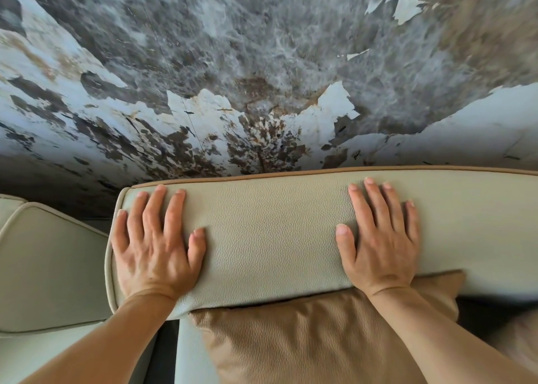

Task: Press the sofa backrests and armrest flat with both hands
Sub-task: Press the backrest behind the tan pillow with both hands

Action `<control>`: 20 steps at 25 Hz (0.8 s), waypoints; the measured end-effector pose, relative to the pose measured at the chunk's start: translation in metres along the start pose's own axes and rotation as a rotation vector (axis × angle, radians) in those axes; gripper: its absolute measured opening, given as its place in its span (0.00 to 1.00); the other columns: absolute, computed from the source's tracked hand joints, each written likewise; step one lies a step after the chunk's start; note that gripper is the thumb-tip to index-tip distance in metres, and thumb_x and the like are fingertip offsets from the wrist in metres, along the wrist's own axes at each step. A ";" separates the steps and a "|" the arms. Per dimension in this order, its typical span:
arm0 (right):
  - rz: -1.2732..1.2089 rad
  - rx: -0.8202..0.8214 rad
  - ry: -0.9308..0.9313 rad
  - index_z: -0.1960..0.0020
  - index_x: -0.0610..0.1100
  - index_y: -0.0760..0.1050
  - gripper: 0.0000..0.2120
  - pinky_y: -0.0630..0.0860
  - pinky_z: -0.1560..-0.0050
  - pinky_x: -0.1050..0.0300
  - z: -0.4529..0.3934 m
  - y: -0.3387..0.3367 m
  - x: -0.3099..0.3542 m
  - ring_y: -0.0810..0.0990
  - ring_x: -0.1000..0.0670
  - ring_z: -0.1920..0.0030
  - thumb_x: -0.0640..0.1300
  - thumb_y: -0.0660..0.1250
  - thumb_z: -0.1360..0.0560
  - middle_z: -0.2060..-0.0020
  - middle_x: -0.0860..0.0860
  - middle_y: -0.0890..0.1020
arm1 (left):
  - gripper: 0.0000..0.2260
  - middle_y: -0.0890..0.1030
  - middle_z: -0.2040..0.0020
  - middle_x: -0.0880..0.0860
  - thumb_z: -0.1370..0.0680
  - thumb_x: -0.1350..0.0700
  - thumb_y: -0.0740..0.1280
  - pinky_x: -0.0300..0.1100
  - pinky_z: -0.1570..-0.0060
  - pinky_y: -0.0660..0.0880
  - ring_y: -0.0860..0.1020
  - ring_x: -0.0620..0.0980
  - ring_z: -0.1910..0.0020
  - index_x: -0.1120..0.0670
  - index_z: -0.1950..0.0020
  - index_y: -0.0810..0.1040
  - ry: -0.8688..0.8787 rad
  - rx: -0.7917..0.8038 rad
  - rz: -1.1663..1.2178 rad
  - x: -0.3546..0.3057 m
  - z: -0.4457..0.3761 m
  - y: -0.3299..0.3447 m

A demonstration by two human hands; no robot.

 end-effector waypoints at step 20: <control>0.008 -0.066 0.047 0.26 0.48 0.65 0.30 0.54 0.27 0.39 -0.031 0.017 -0.007 0.63 0.42 0.26 0.60 0.45 0.22 0.27 0.46 0.68 | 0.28 0.68 0.28 0.59 0.24 0.41 0.52 0.60 0.29 0.55 0.63 0.61 0.28 0.53 0.28 0.66 0.046 -0.038 0.030 -0.010 -0.045 0.024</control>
Point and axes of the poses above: each hand's wrist, its own z-axis away from the middle knuckle, its own y-axis out of the palm, x = y × z, the point moved 6 cm from there along -z, towards the middle knuckle
